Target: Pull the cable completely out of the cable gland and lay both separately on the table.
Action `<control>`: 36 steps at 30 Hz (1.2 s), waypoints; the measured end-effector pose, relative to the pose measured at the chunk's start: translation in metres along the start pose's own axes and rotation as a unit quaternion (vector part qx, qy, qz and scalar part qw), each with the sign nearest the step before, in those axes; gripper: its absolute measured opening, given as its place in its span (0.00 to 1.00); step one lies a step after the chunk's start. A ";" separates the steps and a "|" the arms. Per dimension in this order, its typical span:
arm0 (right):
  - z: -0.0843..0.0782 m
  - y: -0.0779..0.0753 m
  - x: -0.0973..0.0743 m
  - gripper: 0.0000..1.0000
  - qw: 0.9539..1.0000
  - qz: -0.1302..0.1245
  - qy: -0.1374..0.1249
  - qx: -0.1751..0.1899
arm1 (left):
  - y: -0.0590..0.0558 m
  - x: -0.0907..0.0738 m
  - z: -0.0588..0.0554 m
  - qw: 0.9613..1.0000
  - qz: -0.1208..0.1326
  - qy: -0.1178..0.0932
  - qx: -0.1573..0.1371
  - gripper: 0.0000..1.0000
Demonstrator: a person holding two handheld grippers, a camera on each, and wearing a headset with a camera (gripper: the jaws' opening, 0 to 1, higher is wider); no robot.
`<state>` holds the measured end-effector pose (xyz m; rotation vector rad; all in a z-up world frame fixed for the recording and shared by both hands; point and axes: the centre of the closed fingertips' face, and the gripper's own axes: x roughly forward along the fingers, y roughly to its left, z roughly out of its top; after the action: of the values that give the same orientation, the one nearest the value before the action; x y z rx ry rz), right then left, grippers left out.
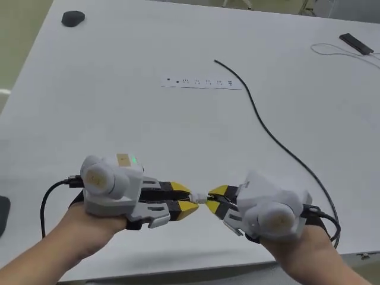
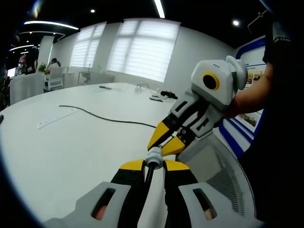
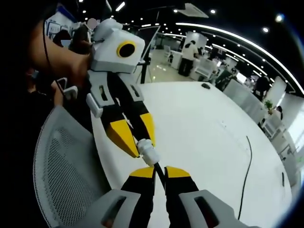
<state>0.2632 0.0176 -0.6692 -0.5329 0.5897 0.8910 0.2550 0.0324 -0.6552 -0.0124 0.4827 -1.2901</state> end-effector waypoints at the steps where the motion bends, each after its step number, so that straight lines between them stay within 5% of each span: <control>1: 0.000 0.000 -0.001 0.02 1.000 0.000 0.000 0.002 | 0.000 0.000 0.001 1.000 0.000 -0.001 0.000 0.15; 6: -0.002 -0.005 -0.002 0.01 1.000 -0.010 -0.007 0.002 | 0.000 0.001 0.006 1.000 0.000 -0.006 0.000 0.15; 14: -0.025 -0.024 -0.006 0.01 0.997 -0.035 0.002 0.075 | 0.003 -0.001 0.008 1.000 0.003 -0.011 -0.001 0.15; 18: -0.039 -0.037 -0.008 0.01 0.990 -0.047 0.004 0.130 | 0.005 -0.001 0.011 1.000 0.004 -0.017 -0.001 0.15; 23: -0.061 -0.051 -0.009 0.01 0.977 -0.062 0.008 0.203 | 0.006 -0.002 0.013 1.000 0.007 -0.021 -0.001 0.15; 25: -0.074 -0.054 -0.008 0.01 0.970 -0.066 0.018 0.232 | 0.005 -0.002 0.014 1.000 0.008 -0.025 -0.004 0.15; 28: -0.094 -0.057 -0.007 0.00 0.954 -0.071 0.027 0.291 | 0.004 -0.003 0.013 1.000 0.008 -0.025 -0.002 0.15; 33: -0.124 -0.052 -0.001 0.01 0.923 -0.063 0.045 0.377 | 0.002 -0.003 0.010 1.000 0.007 -0.020 0.005 0.15; 35: -0.135 -0.046 0.003 0.01 0.904 -0.056 0.058 0.419 | 0.001 -0.003 0.008 1.000 0.006 -0.017 0.009 0.15; 36: -0.134 -0.047 0.004 0.01 0.903 -0.056 0.048 0.424 | 0.000 -0.003 0.007 1.000 0.005 -0.015 0.009 0.15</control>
<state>0.2707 -0.0914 -0.7594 0.1846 0.9527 0.4250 0.2570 0.0331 -0.6481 -0.0146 0.4447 -1.2819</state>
